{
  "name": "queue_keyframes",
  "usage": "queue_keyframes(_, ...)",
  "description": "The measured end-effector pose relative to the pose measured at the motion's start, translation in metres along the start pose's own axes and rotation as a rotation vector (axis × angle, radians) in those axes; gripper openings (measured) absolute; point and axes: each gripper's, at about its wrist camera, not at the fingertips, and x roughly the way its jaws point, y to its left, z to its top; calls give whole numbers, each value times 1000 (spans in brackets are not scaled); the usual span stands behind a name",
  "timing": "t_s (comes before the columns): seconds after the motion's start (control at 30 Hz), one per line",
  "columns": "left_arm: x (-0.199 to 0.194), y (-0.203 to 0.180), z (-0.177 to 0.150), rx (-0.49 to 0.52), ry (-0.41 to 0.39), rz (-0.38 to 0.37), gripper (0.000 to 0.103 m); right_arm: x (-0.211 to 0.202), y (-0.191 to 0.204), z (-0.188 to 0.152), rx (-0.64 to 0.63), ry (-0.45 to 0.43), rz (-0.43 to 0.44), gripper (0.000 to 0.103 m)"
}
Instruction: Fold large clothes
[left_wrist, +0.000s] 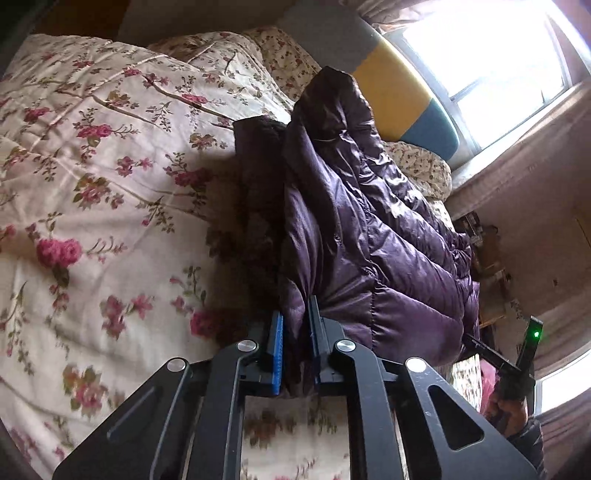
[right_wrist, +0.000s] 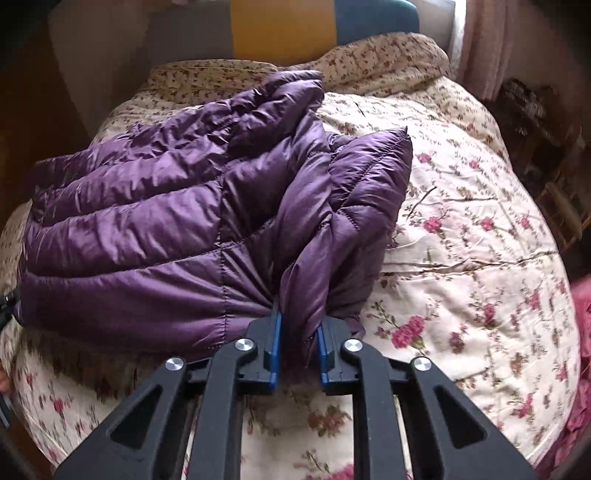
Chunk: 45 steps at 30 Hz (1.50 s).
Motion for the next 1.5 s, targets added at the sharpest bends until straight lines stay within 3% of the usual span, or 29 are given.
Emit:
queue_keyframes(0.27,-33,-4,-47,44,35,-19,11,-38,15,-52,-143,22,-87,11)
queue_keyframes(0.67,-98,-3,-128,70,56,-31,11,-97,22,-158,-250,80,-116,11)
queue_keyframes(0.77,-107,-3,-138,82,63,-10,15,-104,19,-164,-237,81,-117,20)
queue_keyframes(0.8,-111,-3,-137,82,53,4,22,-107,19,-161,-231,78,-117,27)
queue_keyframes(0.83,-114,-3,-135,80,46,8,43,-111,17,-159,-223,69,-115,42)
queue_keyframes(0.87,-119,-2,-131,77,26,9,64,-114,16,-155,-215,61,-112,51)
queue_keyframes(0.9,-126,-2,-125,72,-17,16,69,-119,15,-150,-209,42,-111,58)
queue_keyframes(1.03,-125,-1,-101,47,-60,2,70,-129,12,-124,-150,-28,-86,71)
queue_keyframes(1.17,-107,-11,-76,35,-67,-21,69,-108,9,-82,-49,-61,-52,72)
queue_keyframes(1.4,-56,-16,-27,-77,-8,-29,68,-41,-10,-26,175,3,35,76)
queue_keyframes(1.47,-45,-17,-21,-92,13,1,52,-24,-15,-19,228,34,92,75)
queue_keyframes(1.5,-38,-16,-17,-92,30,33,43,-22,-14,-17,233,36,95,57)
